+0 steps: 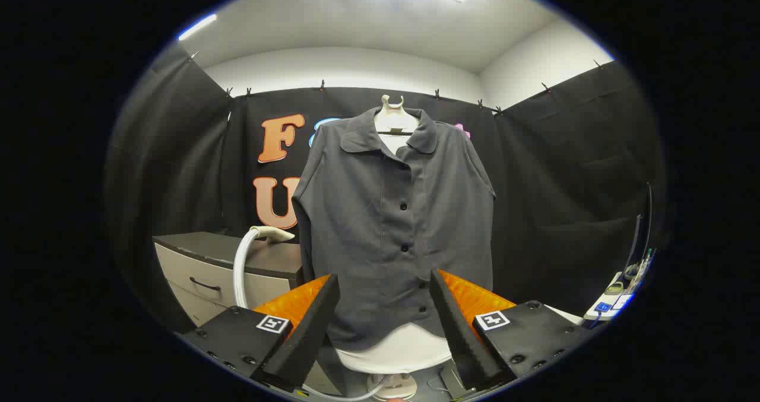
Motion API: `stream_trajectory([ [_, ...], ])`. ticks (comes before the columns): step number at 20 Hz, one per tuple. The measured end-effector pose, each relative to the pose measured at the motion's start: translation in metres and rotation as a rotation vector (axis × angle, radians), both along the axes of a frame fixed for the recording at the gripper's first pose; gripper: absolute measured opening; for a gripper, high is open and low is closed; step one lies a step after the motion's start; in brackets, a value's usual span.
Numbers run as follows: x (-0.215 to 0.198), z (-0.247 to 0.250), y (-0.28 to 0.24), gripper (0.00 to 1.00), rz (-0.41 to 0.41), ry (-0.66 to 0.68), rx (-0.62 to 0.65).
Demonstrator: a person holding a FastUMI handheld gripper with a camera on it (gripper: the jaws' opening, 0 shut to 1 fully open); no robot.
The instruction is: Iron the clothes twice with a garment steamer, once on the left side and once on the right side.
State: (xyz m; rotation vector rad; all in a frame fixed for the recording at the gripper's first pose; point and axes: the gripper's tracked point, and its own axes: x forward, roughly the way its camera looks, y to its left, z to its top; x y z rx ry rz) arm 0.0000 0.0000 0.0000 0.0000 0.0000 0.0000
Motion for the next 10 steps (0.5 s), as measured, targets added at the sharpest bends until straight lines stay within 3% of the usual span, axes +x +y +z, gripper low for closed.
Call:
stream_trajectory([
  [10, 0.0011, -0.0043, 0.0052, 0.98, 0.003, 0.012, 0.000],
])
